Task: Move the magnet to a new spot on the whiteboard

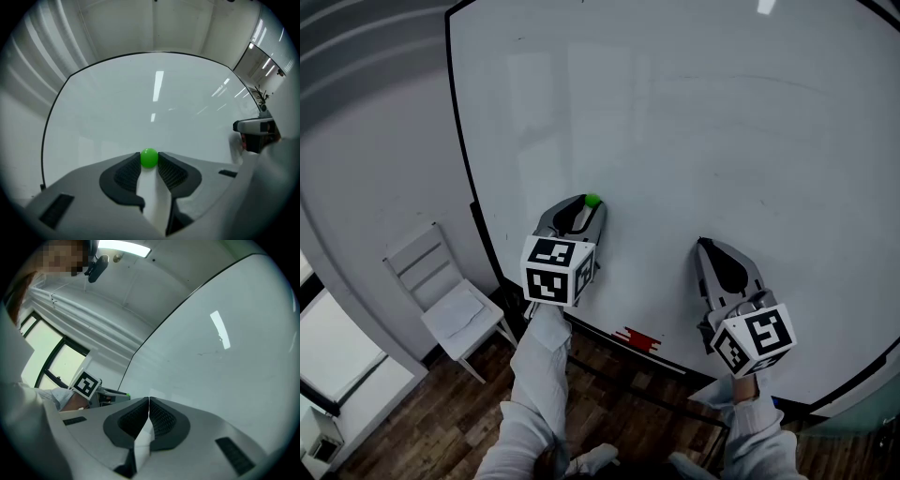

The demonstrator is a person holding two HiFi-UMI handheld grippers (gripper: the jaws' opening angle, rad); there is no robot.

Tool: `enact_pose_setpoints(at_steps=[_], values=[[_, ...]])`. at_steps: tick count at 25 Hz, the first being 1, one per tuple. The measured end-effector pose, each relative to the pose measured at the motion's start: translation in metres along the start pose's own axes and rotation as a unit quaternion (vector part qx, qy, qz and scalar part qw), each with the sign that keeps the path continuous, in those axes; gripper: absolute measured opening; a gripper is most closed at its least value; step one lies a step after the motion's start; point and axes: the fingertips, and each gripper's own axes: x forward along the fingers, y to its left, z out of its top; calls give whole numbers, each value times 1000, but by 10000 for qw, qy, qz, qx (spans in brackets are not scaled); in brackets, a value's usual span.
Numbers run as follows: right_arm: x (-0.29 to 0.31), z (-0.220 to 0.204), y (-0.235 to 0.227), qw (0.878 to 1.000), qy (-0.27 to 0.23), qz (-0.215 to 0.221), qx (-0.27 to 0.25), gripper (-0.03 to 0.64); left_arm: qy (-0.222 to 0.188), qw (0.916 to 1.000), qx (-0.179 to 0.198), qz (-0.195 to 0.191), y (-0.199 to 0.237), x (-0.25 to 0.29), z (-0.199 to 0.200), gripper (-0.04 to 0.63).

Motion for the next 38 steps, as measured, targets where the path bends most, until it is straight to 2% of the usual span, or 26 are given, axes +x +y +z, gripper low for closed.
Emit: enact_pose_setpoints(at_steps=[4,22,38], values=[[2,-1,1,10000,15,5,-49,28,-13,9998,141,160,8,2,3,122],[-7,2,9,9999,33,-33,-142,28,-133,9995,96,280,11,1,2,135],[-13,-8,18,9998,184,20,-51,28,70,10000,5,41,2,-14,-13,143]])
